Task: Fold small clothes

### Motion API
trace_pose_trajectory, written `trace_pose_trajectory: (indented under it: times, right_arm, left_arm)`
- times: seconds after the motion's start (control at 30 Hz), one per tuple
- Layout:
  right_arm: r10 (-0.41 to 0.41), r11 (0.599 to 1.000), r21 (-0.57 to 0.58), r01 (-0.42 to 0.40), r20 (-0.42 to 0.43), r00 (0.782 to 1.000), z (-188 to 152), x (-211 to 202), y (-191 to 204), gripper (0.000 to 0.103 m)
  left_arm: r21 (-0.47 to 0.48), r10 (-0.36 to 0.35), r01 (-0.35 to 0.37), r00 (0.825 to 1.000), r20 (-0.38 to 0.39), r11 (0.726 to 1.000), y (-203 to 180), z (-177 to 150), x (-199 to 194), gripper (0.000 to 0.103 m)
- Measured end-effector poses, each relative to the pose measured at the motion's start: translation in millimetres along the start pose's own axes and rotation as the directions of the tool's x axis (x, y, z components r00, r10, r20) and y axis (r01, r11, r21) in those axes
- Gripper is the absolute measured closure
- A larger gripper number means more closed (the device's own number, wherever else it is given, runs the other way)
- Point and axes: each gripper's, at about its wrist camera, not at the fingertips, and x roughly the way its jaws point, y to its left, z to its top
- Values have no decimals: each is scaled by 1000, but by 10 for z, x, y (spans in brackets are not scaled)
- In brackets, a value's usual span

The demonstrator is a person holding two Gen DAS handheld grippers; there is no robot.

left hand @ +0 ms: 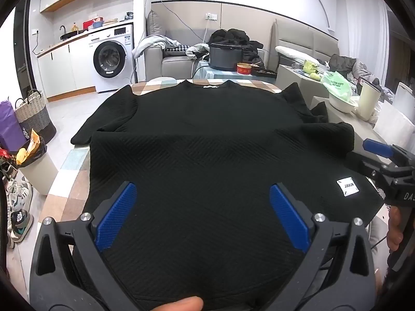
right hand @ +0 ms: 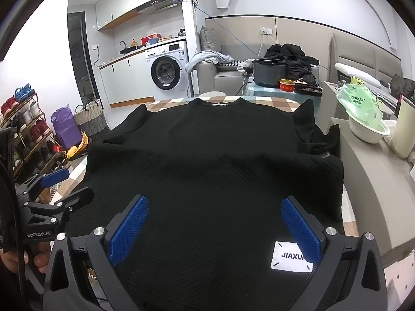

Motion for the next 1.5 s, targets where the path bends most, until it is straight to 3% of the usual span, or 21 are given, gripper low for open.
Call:
trace_pose_trajectory:
  times: [1.5]
  right_arm:
    - [-6,1000,2,6,4,1000,8,-25,-24,0]
  left_arm:
    - [3,10,-10,1000,11,1000,4,3,-6,1]
